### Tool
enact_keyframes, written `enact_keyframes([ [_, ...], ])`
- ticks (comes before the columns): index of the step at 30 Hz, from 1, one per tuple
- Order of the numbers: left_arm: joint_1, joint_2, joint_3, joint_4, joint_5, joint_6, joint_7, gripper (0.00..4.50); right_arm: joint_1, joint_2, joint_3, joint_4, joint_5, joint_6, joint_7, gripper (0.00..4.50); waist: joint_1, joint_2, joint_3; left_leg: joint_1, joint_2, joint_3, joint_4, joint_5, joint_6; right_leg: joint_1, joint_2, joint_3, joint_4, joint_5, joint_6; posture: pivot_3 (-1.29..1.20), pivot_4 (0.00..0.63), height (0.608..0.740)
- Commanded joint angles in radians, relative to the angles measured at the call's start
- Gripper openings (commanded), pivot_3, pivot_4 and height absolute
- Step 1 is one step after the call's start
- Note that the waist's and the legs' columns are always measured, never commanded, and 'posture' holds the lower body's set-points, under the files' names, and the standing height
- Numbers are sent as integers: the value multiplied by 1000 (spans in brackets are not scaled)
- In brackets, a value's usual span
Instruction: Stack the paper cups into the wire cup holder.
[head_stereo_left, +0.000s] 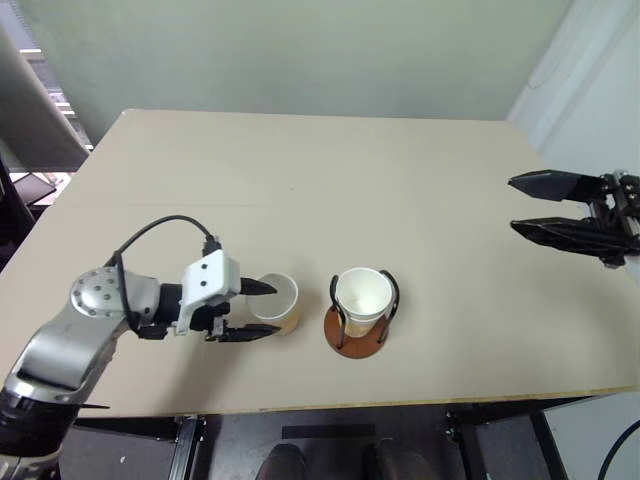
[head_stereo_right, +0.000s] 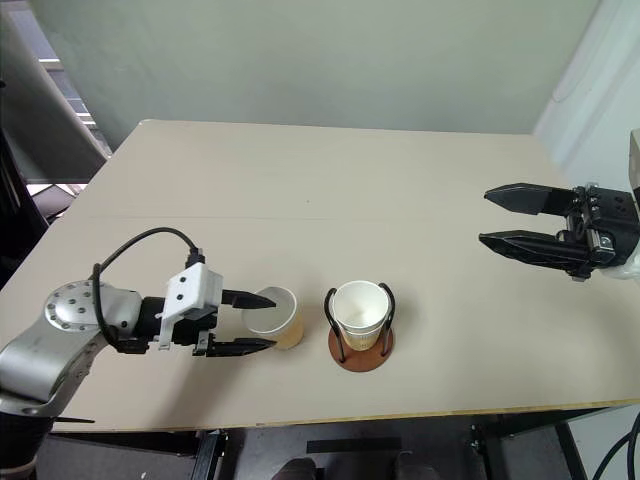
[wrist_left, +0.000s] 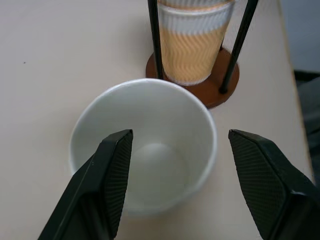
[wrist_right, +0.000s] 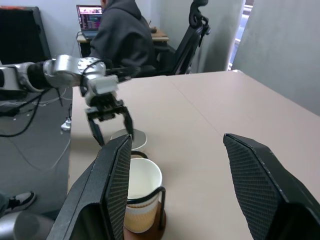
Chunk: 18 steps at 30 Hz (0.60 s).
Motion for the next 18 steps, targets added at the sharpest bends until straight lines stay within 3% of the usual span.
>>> enact_keyframes([
  [1,-50,-17,-48,32,58,-51,-16,3272,-20,-17,-48,-67,69,4,-49,2893,0,0,0,0,0,0,0,0,0,0,2,0,0,0,0,0,150,740],
  [5,-83,-29,-87,64,96,-79,-37,3272,-3,-23,-50,-86,85,-1,-78,2893,0,0,0,-1,0,-1,1,0,1,0,2,0,0,0,1,0,150,740],
  [8,-98,-37,-84,80,94,-83,-48,2735,13,-28,-56,-97,88,-4,-93,2946,0,0,0,-1,1,-1,0,0,1,0,2,0,-1,0,1,0,150,740],
  [15,-114,-42,-67,94,69,-83,-88,143,53,-37,-68,-107,97,-12,-98,2946,2,0,0,-1,1,-1,1,-1,1,0,3,0,-1,0,1,0,150,740],
  [18,-114,-46,-62,90,60,-79,-96,11,64,-41,-69,-110,102,-16,-98,2946,1,0,0,-1,1,-1,1,-1,1,0,3,0,-1,0,1,0,150,740],
])
